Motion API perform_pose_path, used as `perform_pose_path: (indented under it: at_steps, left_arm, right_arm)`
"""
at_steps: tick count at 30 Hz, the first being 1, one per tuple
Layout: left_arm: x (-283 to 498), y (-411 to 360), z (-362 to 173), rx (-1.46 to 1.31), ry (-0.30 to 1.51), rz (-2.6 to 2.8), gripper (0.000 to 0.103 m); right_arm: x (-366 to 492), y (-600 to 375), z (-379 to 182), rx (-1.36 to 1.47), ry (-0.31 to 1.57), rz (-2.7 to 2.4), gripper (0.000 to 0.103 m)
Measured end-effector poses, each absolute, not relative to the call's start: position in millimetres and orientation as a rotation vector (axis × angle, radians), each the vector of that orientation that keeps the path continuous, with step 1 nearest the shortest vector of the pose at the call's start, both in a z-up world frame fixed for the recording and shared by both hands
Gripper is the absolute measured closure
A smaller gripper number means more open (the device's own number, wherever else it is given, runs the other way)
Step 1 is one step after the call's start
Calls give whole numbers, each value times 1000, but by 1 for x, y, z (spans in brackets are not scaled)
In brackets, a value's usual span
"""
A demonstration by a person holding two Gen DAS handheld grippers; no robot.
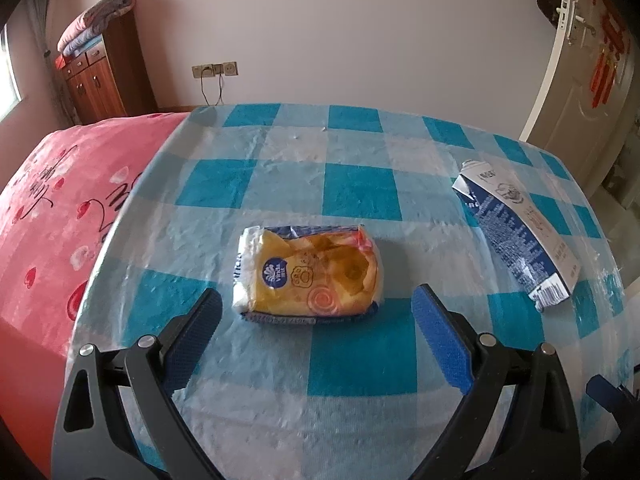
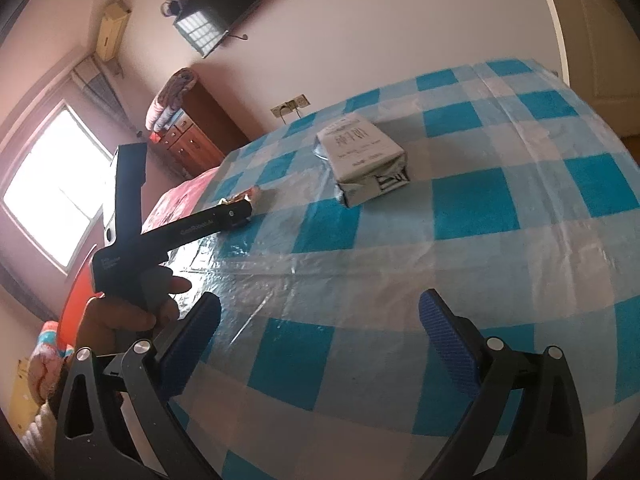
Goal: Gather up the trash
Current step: 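Grasp the yellow wrapped bread with the left tool while the right tool grasps the milk carton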
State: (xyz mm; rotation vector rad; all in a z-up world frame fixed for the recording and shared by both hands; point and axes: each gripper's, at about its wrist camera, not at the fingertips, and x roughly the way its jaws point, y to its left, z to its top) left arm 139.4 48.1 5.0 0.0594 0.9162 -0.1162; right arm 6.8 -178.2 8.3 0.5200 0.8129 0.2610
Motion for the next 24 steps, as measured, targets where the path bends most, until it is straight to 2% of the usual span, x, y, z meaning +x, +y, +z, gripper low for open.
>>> perform_pose_path:
  at_steps: [14, 19, 21, 24]
  left_arm:
    - [155, 50, -1, 22, 915, -109, 7]
    - [153, 51, -1, 29, 899, -105, 21]
    - [153, 51, 0, 26, 896, -109, 22]
    - [151, 52, 0, 27, 891, -104, 28]
  right_arm:
    - [6, -175, 6, 485, 835, 258, 5]
    - [8, -174, 7, 478, 842, 254, 5]
    - [9, -173, 8, 468, 846, 248, 5]
    - [11, -171, 9, 455, 855, 237, 5]
